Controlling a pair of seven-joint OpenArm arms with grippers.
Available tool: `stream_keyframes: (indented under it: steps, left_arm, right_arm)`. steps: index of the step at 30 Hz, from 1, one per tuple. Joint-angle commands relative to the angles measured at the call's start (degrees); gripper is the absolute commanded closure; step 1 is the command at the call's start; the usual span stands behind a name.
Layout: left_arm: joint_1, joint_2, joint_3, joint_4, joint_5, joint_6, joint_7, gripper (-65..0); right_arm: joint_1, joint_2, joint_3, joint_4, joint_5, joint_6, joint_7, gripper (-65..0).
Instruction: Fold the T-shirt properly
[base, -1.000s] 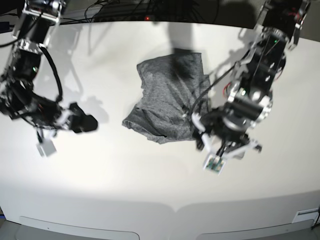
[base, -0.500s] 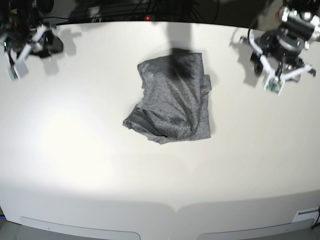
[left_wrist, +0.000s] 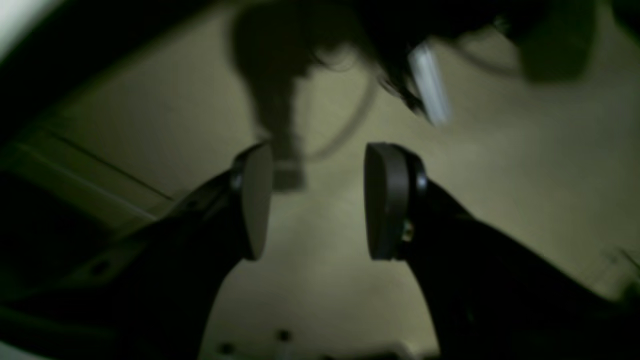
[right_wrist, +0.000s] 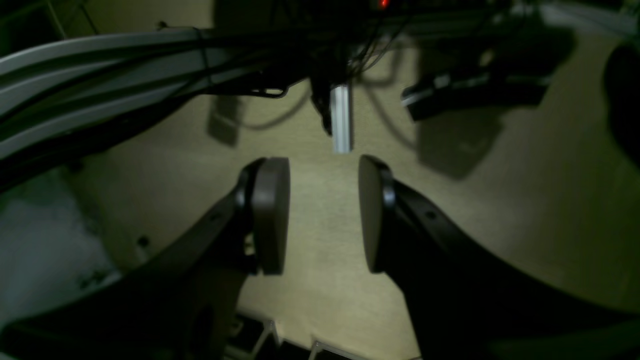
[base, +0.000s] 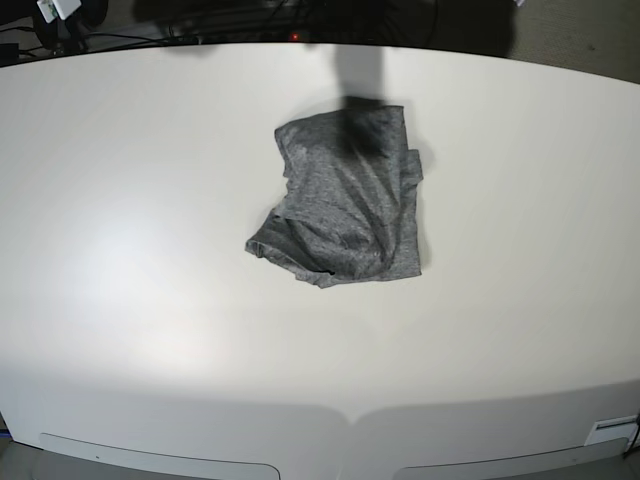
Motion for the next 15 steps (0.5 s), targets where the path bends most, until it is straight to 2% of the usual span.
stream_keyframes:
  steps: [1, 4, 7, 11, 15]
  left_arm:
    - [-1.14, 0.74, 0.13, -4.76, -1.40, -1.75, -1.46, -29.0]
    - [-10.29, 4.59, 0.37, -24.98, -3.76, -7.30, -3.72, -29.0]
    - [-21.88, 8.33, 0.37, -46.84, -5.81, -9.73, -5.07, -29.0]
    - [-35.41, 11.15, 0.39, -71.10, -6.64, -10.62, -10.34, -29.0]
    - [-42.21, 11.47, 0.39, -83.45, -6.60, -10.58, -20.46, -29.0]
  right_arm:
    - [-0.63, 0.63, -1.40, -2.54, -2.51, 0.25, 2.10, -23.7]
    - [2.32, 3.32, -9.53, -14.62, -11.56, 0.25, 8.46, -23.7]
    - [8.26, 6.91, -19.15, -28.79, -18.03, 0.25, 13.42, -23.7]
    - [20.04, 10.64, -31.58, -48.70, -24.33, 0.25, 18.32, -23.7]
    - [32.17, 11.15, -41.62, -66.45, -28.24, 0.25, 22.23, -23.7]
